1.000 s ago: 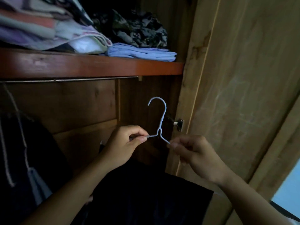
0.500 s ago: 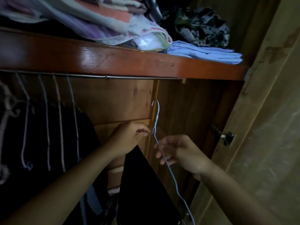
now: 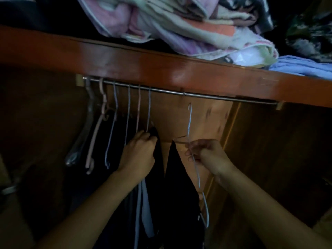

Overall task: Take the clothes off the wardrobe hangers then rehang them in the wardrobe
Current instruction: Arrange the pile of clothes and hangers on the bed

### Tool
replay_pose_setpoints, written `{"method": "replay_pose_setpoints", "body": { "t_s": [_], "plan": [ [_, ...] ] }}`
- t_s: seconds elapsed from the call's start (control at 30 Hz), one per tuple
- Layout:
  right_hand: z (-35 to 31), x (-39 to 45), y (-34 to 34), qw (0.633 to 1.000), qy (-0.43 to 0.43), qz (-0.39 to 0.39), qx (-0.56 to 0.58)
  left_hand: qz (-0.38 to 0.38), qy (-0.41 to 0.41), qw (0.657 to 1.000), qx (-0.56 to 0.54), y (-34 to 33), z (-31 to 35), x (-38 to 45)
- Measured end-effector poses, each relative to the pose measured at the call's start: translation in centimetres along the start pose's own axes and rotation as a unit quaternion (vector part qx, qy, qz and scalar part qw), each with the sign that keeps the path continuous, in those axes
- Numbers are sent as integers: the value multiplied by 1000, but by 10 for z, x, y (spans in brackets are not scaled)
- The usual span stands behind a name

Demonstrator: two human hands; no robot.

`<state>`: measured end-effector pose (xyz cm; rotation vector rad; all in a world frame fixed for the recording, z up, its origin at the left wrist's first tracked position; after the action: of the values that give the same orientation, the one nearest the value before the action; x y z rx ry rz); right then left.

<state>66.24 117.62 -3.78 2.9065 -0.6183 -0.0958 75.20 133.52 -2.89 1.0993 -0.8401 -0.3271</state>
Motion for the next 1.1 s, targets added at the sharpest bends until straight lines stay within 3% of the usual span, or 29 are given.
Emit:
{"method": "replay_pose_setpoints", "body": {
  "t_s": [0.4,0.87,1.1],
  "plan": [
    [-71,75,-48,993,114,9,-27,5,17,998,-66,9,-10,-5],
    [-48,128,-88,998,60,-6,-6,11,34,997,-71,14,-14,1],
    [-21,126,-86,998,66,-16,-3,78,13,992,-103,34,-6,-1]
  ]
}}
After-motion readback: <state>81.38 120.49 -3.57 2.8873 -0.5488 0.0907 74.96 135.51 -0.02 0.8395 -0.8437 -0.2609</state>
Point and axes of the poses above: each hand's wrist, its own x-axis towards the middle knuckle, its own y-axis out of the back of the hand, z = x × y, the point moved 10 cm from there along x, towards the middle knuckle, and after that the axes turned 7 degrees about -z, right-handed, at the moved point
